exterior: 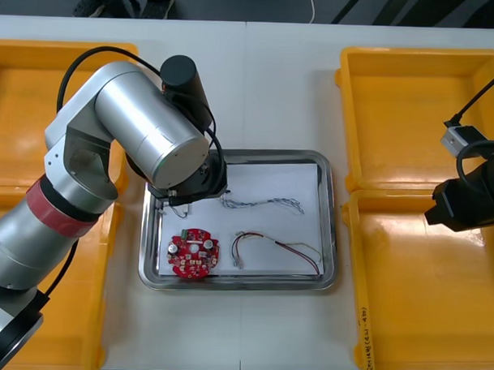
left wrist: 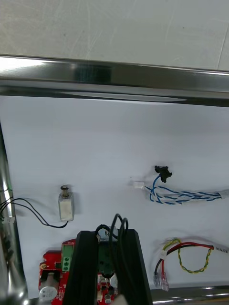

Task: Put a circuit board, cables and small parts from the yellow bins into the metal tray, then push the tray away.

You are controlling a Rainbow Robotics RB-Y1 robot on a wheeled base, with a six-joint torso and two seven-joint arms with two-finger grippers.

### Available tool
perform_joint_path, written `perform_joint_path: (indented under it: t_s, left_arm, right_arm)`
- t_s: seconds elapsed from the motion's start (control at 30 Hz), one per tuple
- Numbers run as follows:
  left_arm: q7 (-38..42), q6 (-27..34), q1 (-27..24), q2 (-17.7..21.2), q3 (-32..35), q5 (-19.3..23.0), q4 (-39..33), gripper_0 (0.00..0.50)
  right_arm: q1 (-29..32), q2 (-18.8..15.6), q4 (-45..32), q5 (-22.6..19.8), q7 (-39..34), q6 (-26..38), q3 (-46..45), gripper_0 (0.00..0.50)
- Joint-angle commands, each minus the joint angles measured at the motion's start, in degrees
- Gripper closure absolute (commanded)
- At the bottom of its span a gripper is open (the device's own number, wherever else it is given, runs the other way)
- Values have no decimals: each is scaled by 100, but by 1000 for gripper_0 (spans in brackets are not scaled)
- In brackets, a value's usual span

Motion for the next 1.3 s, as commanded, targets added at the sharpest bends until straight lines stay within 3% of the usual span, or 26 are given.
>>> perform_joint_path:
  t_s: [0.03, 0.23, 0.73, 1.13, 1.2, 1.23, 1.27, 1.3]
  left_arm:
    - [-289, -238, -12, -233, -55, -130, 250, 500]
    - [-447, -361, -21, -260, -55, -174, 443, 500]
    - [-719, -484, -12, -260, -178, -157, 795, 500]
    - [-746, -493, 84, -260, -178, -148, 804, 500]
    - [-746, -493, 84, -260, -178, -139, 804, 481]
    - [-746, -493, 84, -260, -178, -139, 795, 435]
    - [-737, -493, 84, -260, -178, -139, 795, 304]
    - [-728, -493, 84, -260, -187, -139, 795, 222]
  right_arm:
    - [293, -150, -212, 179, -614, 22, -196, 40]
    - [451, -150, -203, 390, -1045, 22, -196, 40]
    - [829, -150, -203, 487, -1212, -519, -205, 40]
    - [847, -150, -203, 460, -1282, -528, -223, 41]
    - [847, -150, -203, 451, -1282, -528, -223, 39]
    - [847, -150, -203, 443, -1282, -528, -223, 39]
    - [847, -150, -203, 443, -1282, -528, -223, 40]
    - [847, -150, -212, 434, -1282, -528, -223, 39]
